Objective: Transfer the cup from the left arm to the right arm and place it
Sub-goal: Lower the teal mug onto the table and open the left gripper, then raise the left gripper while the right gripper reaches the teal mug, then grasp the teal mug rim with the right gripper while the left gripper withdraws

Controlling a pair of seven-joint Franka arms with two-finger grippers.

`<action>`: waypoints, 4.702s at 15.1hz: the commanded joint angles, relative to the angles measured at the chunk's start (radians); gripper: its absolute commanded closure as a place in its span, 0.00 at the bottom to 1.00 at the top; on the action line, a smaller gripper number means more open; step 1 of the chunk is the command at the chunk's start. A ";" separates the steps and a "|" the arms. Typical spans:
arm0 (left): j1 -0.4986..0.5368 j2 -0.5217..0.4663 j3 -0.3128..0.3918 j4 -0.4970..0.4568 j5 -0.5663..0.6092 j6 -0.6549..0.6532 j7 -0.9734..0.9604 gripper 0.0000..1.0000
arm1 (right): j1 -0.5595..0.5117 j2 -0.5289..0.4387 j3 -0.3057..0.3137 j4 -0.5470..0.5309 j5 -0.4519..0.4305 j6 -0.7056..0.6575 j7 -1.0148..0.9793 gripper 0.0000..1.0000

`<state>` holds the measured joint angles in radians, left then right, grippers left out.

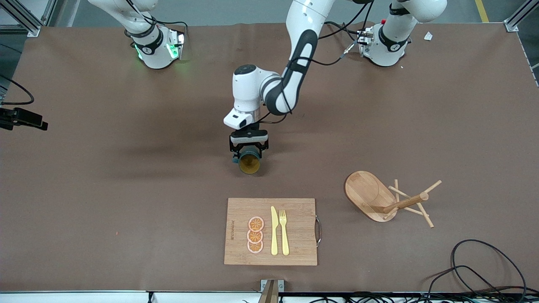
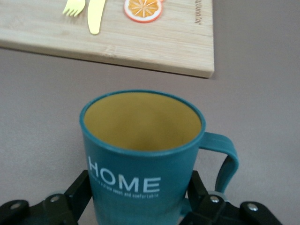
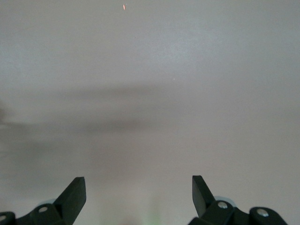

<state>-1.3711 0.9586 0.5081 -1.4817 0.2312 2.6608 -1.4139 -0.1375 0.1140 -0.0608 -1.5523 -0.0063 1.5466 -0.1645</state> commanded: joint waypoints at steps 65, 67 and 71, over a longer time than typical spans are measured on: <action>1.357 -0.936 -0.608 -0.022 -0.196 -1.099 1.331 0.00 | 0.883 0.314 0.018 -0.445 -0.049 0.926 1.221 0.46; 1.357 -0.936 -0.609 -0.023 -0.194 -1.101 1.331 0.00 | 0.877 0.314 0.018 -0.445 -0.049 0.914 1.121 0.86; 1.354 -0.933 -0.609 -0.019 -0.196 -1.101 1.331 0.00 | 0.869 0.312 0.018 -0.445 -0.047 0.896 1.119 1.00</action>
<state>-0.0234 0.0488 -0.0953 -1.4819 0.0458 1.5659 -0.0960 0.7373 0.4268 -0.0422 -1.9999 -0.0359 2.4547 0.9711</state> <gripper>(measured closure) 0.000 0.670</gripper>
